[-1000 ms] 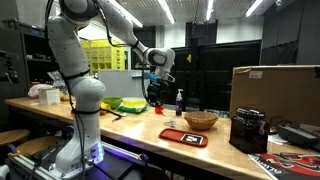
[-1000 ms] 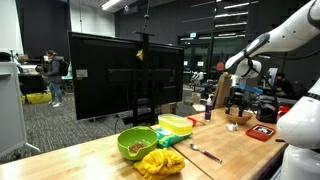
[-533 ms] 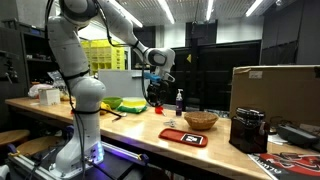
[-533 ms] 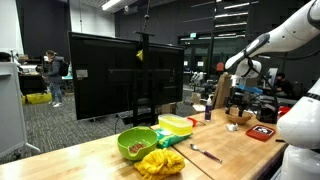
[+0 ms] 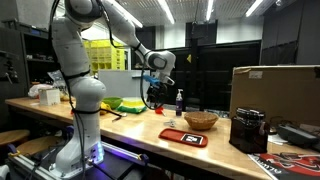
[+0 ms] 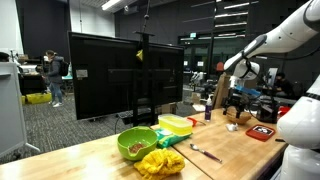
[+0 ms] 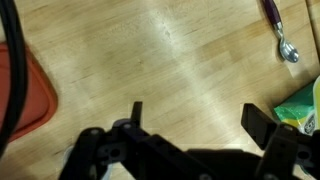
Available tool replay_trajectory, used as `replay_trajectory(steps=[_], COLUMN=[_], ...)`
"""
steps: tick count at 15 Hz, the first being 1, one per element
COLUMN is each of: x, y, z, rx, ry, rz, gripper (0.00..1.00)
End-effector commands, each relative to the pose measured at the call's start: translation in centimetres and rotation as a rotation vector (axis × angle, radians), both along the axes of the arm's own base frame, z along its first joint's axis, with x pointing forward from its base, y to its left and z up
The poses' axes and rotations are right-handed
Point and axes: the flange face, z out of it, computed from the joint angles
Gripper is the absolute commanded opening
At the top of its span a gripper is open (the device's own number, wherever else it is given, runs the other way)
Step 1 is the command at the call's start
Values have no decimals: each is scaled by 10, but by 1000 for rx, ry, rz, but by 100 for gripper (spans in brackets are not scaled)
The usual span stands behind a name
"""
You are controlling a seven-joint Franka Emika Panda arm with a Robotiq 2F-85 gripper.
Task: Put the white object in the green bowl on the left.
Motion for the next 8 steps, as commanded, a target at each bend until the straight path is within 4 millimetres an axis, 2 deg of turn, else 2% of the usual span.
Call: replay_trajectory(steps=[1, 4, 8], x=[28, 51, 76], y=[1, -7, -39], z=[-22, -34, -38], rx=[-10, -95, -235], ry=[15, 57, 150], rz=[-78, -154, -295], gripper=[100, 100, 100])
